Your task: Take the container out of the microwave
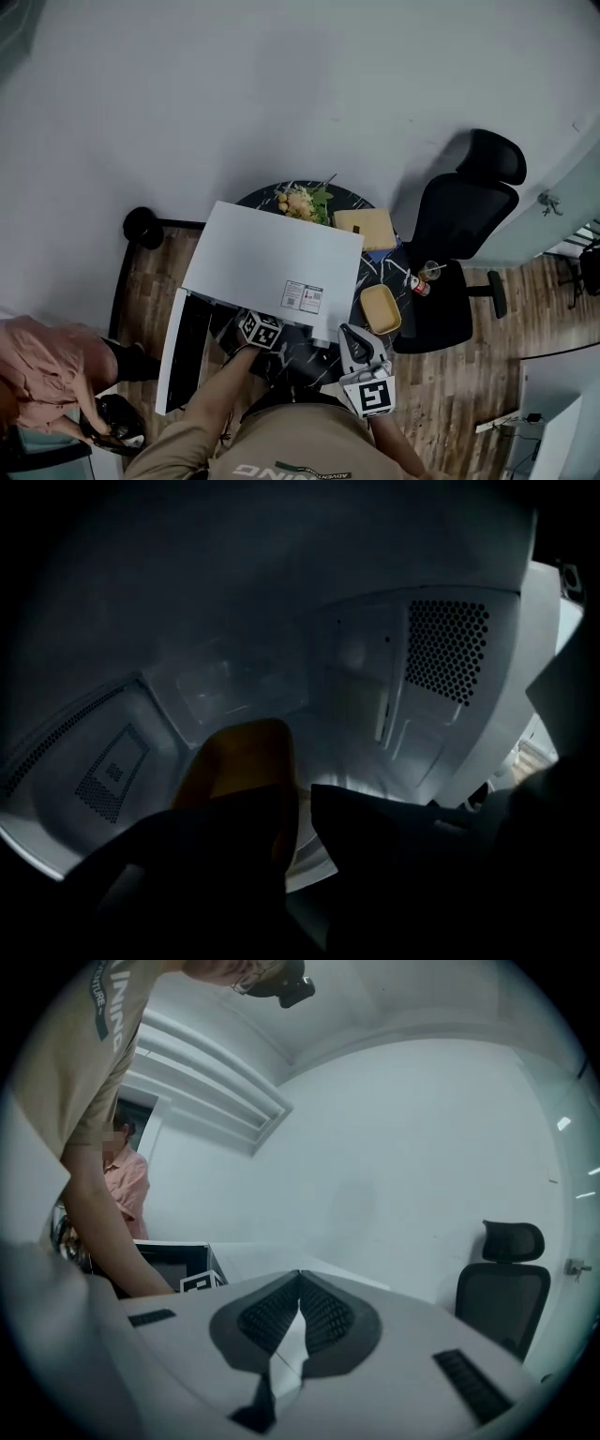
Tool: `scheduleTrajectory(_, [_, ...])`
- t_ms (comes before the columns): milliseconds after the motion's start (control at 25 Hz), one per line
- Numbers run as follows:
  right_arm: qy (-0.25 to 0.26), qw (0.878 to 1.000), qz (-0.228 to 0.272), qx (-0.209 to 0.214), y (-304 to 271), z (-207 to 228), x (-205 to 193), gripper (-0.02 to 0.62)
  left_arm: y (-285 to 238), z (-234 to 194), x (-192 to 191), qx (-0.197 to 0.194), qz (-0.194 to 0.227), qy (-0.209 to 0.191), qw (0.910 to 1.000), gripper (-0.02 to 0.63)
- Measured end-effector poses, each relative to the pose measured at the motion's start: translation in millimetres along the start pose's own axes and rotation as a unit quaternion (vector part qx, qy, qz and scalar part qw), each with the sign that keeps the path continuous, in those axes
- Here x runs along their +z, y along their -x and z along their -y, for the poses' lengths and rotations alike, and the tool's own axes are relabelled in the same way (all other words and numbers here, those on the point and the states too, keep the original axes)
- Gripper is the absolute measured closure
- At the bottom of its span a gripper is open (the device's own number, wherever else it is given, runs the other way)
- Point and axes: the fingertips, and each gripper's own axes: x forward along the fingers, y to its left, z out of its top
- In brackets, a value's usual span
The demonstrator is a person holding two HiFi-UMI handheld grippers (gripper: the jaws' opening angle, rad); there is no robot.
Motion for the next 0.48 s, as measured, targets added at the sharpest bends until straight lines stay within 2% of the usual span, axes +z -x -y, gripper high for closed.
scheduleTrajectory(120, [-0.006,1.000,-0.001,-0.004,-2.5,1.8,0.3,0.588,-0.7,-2.0,-1.5,0.011,-0.007,-0.018,0.9998,0.518])
scheduleTrajectory(160, [-0.006,1.000,-0.001,-0.004,-3.6,2.5,-0.2,0.588,0.2,-2.1,-1.6,0.011,-0.006,-0.022,0.9997,0.572])
scheduleTrajectory(480, [-0.011,1.000,0.001,0.003,-8.2,-2.1,-5.5,0.588,18.4,3.2,-2.3,0.001,0.006,-0.036,0.9993,0.580])
